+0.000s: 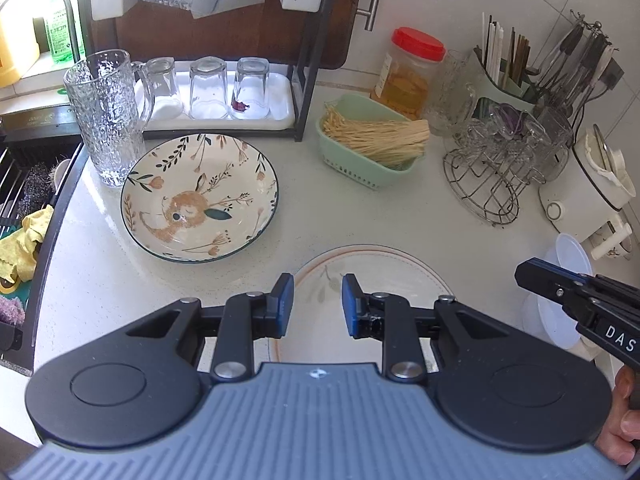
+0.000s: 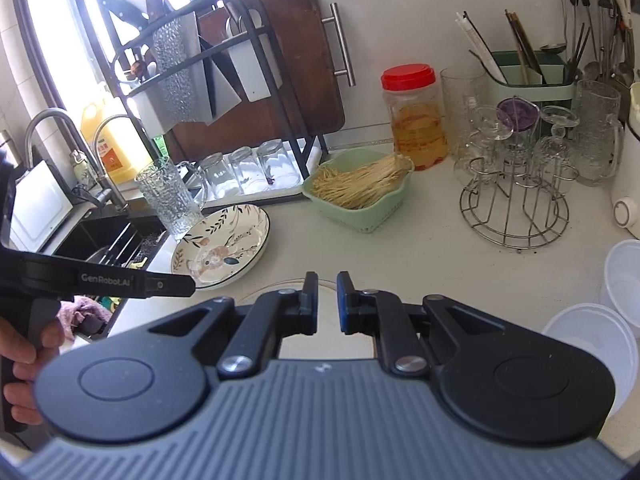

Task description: Organize plates and bowls

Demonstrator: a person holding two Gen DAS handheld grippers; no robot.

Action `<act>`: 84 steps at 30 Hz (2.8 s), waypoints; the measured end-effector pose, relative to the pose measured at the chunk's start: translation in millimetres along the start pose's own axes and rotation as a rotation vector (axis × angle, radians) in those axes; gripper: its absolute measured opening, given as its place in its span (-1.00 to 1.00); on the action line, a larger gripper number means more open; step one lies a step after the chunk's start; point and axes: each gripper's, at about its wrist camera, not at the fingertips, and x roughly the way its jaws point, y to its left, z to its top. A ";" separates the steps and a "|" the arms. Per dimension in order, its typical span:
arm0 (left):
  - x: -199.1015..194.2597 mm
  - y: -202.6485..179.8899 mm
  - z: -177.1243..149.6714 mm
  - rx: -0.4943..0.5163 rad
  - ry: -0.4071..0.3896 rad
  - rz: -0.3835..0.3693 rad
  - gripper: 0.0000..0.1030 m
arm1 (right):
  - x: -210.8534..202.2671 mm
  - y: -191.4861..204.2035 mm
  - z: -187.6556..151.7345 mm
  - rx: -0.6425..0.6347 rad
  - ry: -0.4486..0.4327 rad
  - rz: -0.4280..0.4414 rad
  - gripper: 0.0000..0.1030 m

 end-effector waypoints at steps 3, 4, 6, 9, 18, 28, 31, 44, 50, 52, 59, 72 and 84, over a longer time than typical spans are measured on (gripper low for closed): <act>6.6 8.3 7.6 0.007 0.009 0.004 -0.36 | 11.8 5.1 2.4 0.011 0.012 -0.003 -0.75; 8.6 12.1 10.7 0.003 0.013 0.003 -0.35 | 15.5 6.7 3.1 0.014 0.017 -0.006 -0.75; 12.8 20.1 16.6 -0.006 0.018 -0.003 -0.33 | 22.1 9.6 5.4 0.023 0.022 -0.009 -0.75; 20.5 32.3 24.1 -0.016 0.022 0.006 -0.24 | 33.9 14.2 7.7 0.036 0.041 -0.010 -0.75; 45.3 64.4 45.8 -0.070 0.053 0.019 -0.07 | 71.3 33.1 15.8 0.021 0.088 -0.032 -0.72; 71.7 110.8 64.1 -0.129 0.064 0.060 0.26 | 121.5 32.7 33.9 0.072 0.119 -0.045 -0.03; 80.9 122.5 64.6 -0.143 0.067 0.068 0.26 | 141.4 31.4 39.3 0.093 0.131 -0.030 -0.03; 108.8 174.7 78.3 -0.203 0.036 0.155 0.15 | 225.1 56.0 46.8 0.060 0.252 0.110 -0.15; 138.2 185.5 76.2 -0.232 0.079 0.179 -0.14 | 258.6 61.1 45.0 0.053 0.297 0.108 -0.42; 145.1 185.3 78.6 -0.220 0.101 0.186 -0.14 | 267.6 62.6 43.0 0.066 0.312 0.107 -0.49; 152.3 184.9 81.1 -0.188 0.099 0.194 -0.14 | 282.7 69.5 41.6 0.077 0.327 0.119 -0.60; 137.7 193.5 81.6 -0.251 0.103 0.097 -0.23 | 270.1 54.5 43.7 0.154 0.341 0.130 -0.59; 89.5 165.5 91.4 -0.263 0.063 0.014 -0.23 | 199.6 47.2 62.2 0.192 0.254 0.131 -0.59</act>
